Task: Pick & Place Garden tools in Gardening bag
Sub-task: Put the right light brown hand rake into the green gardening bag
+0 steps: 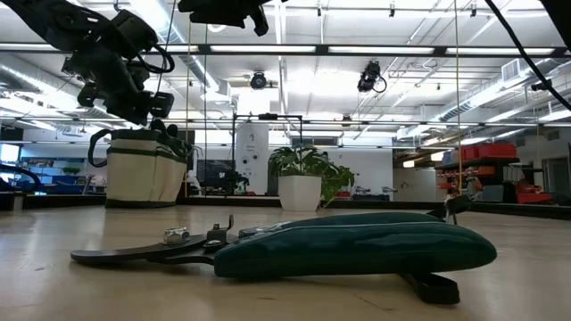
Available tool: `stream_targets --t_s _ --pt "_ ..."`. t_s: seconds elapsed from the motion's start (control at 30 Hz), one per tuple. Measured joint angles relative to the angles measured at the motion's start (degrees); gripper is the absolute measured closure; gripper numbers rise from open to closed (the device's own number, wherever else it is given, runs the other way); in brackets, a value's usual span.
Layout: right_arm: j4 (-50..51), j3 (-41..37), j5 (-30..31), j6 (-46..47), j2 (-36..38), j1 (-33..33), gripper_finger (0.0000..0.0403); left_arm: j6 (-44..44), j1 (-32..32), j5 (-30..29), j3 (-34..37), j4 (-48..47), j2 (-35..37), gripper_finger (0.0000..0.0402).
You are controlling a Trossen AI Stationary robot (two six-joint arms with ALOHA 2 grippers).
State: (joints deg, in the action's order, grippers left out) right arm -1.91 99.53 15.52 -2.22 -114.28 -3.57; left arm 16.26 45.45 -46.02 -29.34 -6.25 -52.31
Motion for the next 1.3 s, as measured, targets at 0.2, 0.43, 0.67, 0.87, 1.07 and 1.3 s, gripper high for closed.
stream_targets --t_s 0.2,0.43,0.67,0.87,1.07,1.3 --pt "0.02 0.00 0.01 -0.11 0.00 0.00 0.0268 0.77 -0.05 3.28 -0.92 -3.98 1.81 0.0335" --pt "0.00 0.00 0.01 -0.24 0.00 -0.02 0.0268 -4.11 -0.04 23.28 -8.57 -11.92 4.26 0.0335" --pt "2.06 0.00 -1.36 0.26 0.00 -0.41 0.0268 -12.71 1.95 23.81 -20.15 -21.14 -2.43 0.0335" --pt "2.51 -0.04 -1.61 0.24 0.00 -0.59 0.0268 -14.03 6.96 32.51 -27.66 -31.18 -12.06 0.0335" --pt "3.24 -0.04 -1.50 0.24 0.00 -1.04 0.0268 -18.32 10.99 36.57 -31.56 -37.49 -20.01 0.0333" --pt "3.37 -0.04 -1.57 0.15 0.00 -1.05 0.0268 -19.96 11.82 36.66 -33.06 -38.37 -22.03 0.0277"
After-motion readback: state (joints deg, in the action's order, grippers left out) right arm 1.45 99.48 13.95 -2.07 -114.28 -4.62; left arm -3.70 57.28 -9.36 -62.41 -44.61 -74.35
